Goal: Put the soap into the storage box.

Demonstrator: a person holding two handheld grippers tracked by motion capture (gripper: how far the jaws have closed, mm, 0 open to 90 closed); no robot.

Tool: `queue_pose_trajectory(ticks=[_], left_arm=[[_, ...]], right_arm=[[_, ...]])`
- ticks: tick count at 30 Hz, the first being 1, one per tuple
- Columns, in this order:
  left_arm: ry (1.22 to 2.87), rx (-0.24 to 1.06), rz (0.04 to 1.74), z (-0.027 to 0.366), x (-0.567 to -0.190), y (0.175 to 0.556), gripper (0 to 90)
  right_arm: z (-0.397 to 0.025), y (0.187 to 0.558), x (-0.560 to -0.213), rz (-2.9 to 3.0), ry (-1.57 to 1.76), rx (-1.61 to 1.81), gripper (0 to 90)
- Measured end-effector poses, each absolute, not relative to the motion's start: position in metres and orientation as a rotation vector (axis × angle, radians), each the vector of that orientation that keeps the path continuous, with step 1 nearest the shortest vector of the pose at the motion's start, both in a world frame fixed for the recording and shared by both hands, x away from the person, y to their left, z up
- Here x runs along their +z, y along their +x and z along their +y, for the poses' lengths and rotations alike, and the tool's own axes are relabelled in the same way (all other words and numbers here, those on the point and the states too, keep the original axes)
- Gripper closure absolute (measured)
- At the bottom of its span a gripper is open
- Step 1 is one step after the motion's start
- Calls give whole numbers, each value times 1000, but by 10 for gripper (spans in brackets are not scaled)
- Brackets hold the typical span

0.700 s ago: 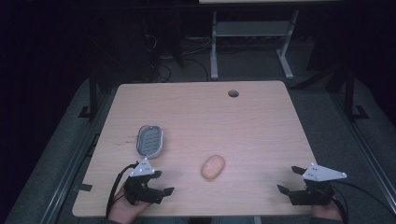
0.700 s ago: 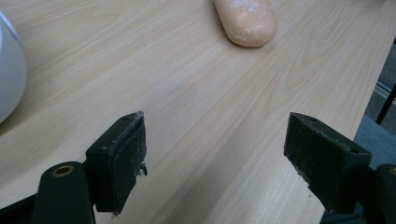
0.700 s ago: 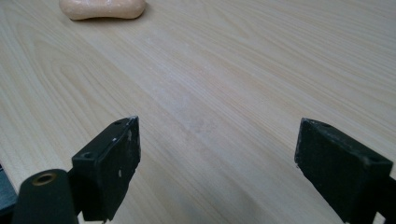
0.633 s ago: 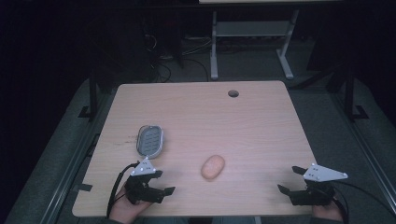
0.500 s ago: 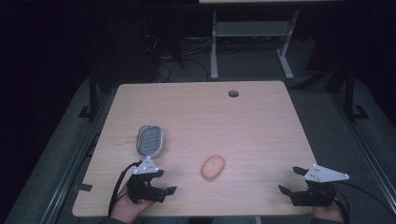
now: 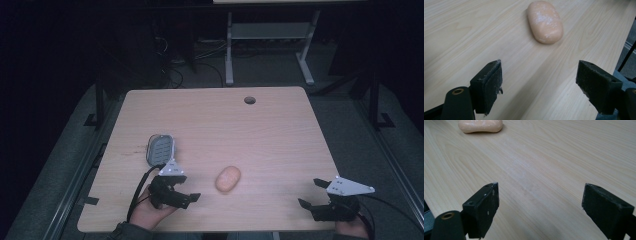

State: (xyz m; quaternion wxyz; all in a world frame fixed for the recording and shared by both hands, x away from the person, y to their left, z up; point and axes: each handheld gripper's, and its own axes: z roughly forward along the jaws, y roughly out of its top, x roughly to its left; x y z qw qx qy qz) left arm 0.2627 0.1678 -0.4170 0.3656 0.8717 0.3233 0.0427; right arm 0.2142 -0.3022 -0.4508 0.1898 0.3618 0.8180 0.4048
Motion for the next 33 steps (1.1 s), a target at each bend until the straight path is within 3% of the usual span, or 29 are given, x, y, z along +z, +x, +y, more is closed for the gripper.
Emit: queue_pose_trajectory(ticks=[17, 33], left_arm=[[2305, 38, 822, 120, -418, 284, 209], [2355, 56, 828, 91, -416, 303, 226]], right_arm=[[-300, 214, -449, 2302, 1015, 1148, 138], [-301, 214, -448, 2285, 1019, 1153, 138]])
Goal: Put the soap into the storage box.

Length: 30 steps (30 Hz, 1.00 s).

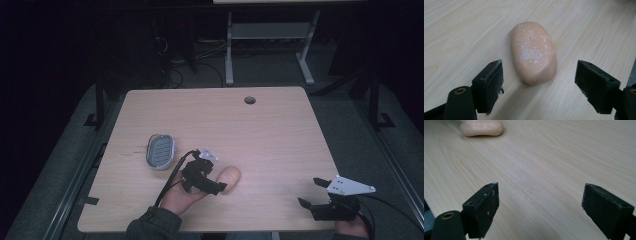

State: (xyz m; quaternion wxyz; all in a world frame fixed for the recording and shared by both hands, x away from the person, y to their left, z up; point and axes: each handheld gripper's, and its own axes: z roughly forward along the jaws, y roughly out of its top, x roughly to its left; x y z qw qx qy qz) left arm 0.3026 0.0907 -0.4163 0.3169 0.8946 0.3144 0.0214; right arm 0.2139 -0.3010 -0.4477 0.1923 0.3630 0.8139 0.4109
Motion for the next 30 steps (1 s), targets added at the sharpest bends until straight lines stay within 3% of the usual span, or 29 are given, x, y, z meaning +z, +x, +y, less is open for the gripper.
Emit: queue_pose_trajectory(ticks=[30], left_arm=[[2455, 109, 916, 46, -436, 326, 248]], right_arm=[[-301, 215, -447, 2284, 1009, 1167, 138]])
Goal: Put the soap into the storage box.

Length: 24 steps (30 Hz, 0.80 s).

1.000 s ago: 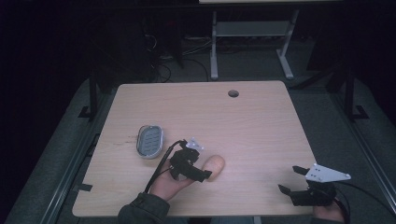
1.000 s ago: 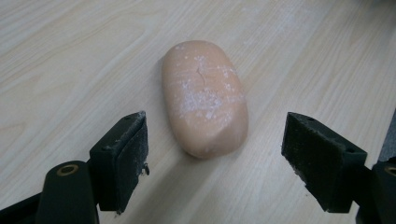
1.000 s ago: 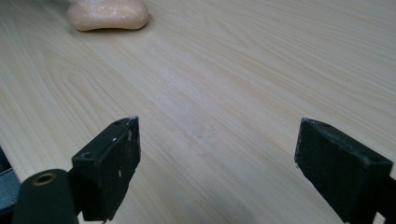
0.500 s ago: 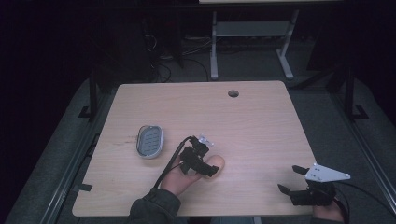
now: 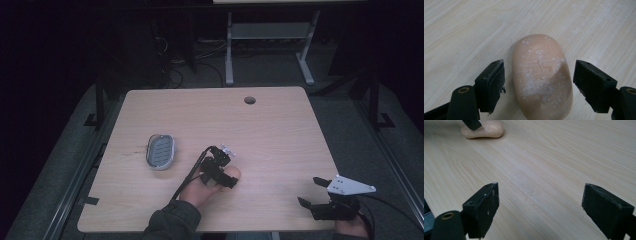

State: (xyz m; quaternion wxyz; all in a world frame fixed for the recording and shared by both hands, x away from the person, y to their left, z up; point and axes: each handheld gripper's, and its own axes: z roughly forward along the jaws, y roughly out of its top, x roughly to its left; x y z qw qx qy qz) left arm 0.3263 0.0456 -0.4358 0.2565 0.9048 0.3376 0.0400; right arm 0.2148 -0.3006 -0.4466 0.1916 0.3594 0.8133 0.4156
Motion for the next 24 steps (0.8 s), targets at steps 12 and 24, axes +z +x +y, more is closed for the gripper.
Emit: queue_pose_trajectory(ticks=[12, 24], left_arm=[[2513, 158, 920, 30, -445, 324, 266], [2542, 170, 921, 27, -449, 326, 286]], right_arm=[[-300, 214, -446, 2288, 1016, 1169, 138], [-300, 214, -445, 2287, 1013, 1172, 138]])
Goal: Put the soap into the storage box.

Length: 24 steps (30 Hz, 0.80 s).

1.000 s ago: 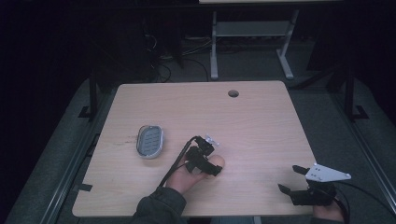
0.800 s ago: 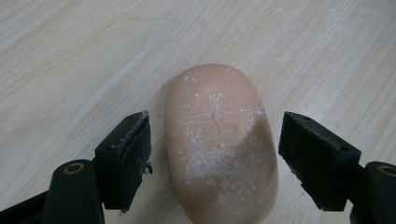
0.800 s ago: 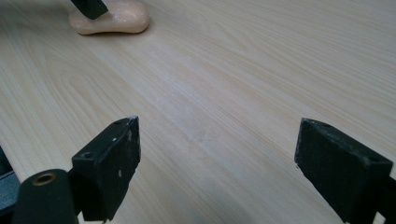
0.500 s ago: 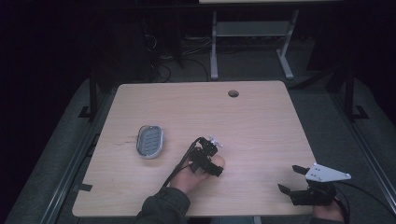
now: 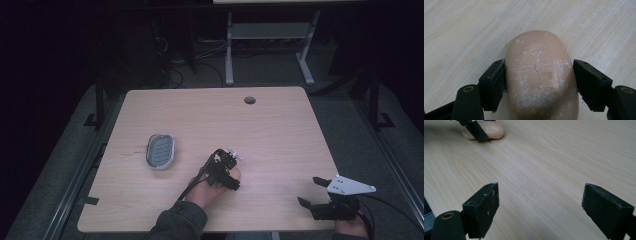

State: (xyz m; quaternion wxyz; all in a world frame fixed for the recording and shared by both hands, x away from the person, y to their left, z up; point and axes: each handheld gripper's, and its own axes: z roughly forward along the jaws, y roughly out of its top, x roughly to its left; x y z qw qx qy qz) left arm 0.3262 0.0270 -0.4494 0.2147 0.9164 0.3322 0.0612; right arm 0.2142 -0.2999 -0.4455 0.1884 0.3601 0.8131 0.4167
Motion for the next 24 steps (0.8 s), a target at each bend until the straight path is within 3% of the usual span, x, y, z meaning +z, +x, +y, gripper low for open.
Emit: queue_pose_trajectory(ticks=[9, 24], left_arm=[[2528, 170, 948, 27, -449, 326, 302], [2406, 25, 1008, 44, -437, 331, 313]], right_arm=[[-299, 214, -445, 2284, 1002, 1174, 138], [-300, 215, -446, 2280, 1010, 1178, 138]])
